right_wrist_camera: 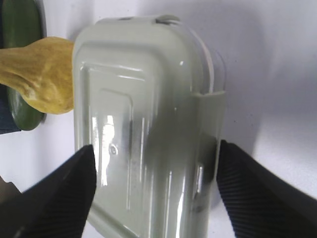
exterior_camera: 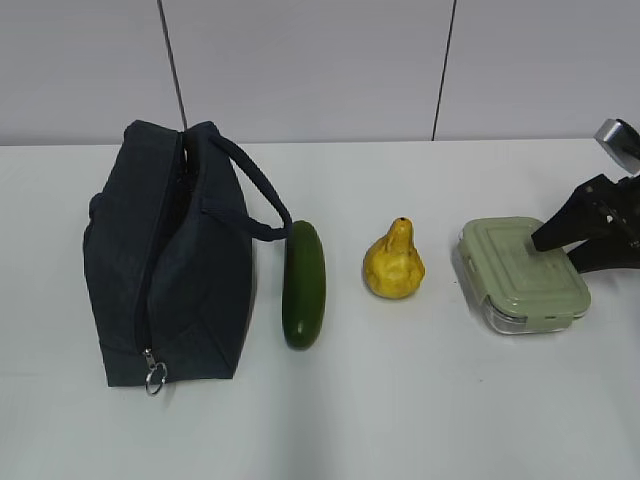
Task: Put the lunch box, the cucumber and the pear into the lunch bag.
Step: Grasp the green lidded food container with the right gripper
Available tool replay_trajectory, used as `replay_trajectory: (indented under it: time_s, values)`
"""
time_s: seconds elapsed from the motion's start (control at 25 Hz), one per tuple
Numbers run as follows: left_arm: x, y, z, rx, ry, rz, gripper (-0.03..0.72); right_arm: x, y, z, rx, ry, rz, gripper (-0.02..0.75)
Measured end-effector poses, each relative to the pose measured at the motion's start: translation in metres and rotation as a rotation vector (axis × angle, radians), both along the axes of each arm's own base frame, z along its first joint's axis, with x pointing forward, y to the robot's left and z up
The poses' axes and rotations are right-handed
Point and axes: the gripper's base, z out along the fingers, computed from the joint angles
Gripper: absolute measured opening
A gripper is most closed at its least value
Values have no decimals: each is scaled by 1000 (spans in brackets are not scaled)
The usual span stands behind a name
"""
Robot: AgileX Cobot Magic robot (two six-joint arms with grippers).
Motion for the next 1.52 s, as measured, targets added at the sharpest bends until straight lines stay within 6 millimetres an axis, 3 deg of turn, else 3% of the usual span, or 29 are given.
replay_trajectory:
  time_s: [0.2,0.4,1.0,1.24,1.52]
  values:
    - [0,0,0,0,0,0,239,0,0,-3,1,3,6,589]
    - [0,0,0,0,0,0,239,1,0,-22,20,47,4,589]
    - [0,0,0,0,0,0,239,2,1,-23,36,33,5,587]
    - [0,0,0,0,0,0,239,3,1,-22,50,26,4,492]
    - [0,0,0,0,0,0,239,3,2,-21,69,26,2,444]
